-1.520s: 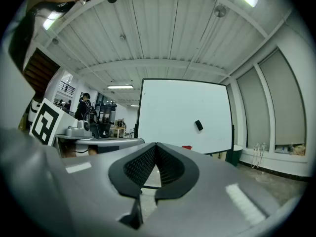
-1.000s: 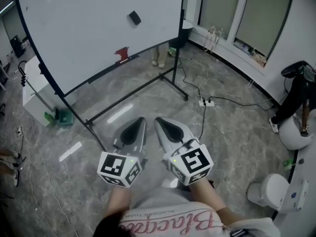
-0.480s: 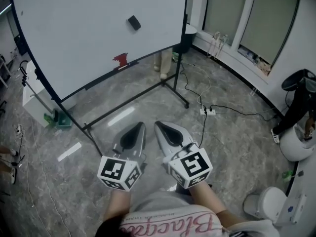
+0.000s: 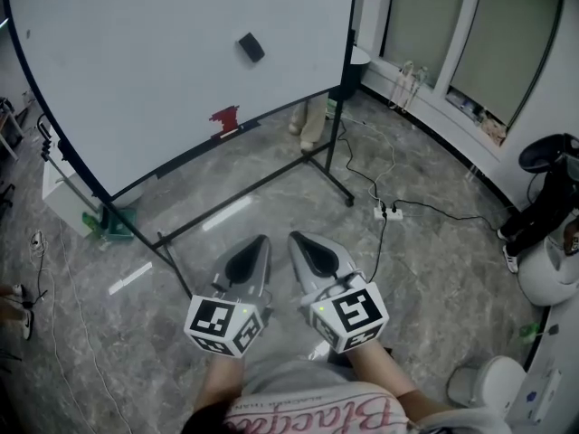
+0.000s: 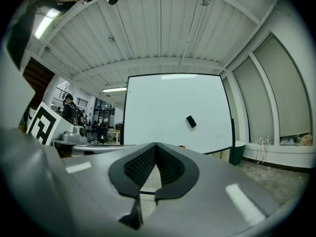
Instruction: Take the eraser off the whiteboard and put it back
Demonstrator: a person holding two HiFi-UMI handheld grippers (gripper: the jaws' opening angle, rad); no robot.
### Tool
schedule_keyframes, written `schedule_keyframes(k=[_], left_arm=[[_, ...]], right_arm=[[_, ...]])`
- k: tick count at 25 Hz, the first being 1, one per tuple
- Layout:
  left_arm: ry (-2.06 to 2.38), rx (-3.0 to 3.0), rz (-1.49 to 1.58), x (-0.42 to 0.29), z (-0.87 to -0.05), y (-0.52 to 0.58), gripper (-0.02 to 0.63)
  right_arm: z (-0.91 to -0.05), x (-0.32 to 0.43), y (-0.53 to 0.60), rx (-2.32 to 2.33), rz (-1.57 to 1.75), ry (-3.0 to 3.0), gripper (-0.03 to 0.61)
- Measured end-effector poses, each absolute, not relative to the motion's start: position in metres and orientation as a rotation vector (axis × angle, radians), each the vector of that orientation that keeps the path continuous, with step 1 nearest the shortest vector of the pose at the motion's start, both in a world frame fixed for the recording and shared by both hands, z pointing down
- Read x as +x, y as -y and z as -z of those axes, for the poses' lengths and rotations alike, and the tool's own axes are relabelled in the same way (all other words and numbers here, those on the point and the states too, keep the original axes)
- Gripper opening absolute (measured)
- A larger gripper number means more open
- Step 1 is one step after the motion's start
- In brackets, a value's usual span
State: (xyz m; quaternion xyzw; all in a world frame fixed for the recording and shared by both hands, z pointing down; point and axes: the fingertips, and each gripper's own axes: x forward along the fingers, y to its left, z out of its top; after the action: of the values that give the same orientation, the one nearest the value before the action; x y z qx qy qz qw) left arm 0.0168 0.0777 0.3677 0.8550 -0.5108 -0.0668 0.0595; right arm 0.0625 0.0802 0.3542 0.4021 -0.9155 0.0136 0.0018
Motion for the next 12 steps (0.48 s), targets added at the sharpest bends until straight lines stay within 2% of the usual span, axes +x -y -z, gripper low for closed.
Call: schedule_keyframes(k=[12], left_arm=[[1.504,2.652,0.229,-0.016,-0.346,0.047,-0.002]], right_arm=[[-0.336,0.033,0.047,1.356,-0.031,2.865,0.002]])
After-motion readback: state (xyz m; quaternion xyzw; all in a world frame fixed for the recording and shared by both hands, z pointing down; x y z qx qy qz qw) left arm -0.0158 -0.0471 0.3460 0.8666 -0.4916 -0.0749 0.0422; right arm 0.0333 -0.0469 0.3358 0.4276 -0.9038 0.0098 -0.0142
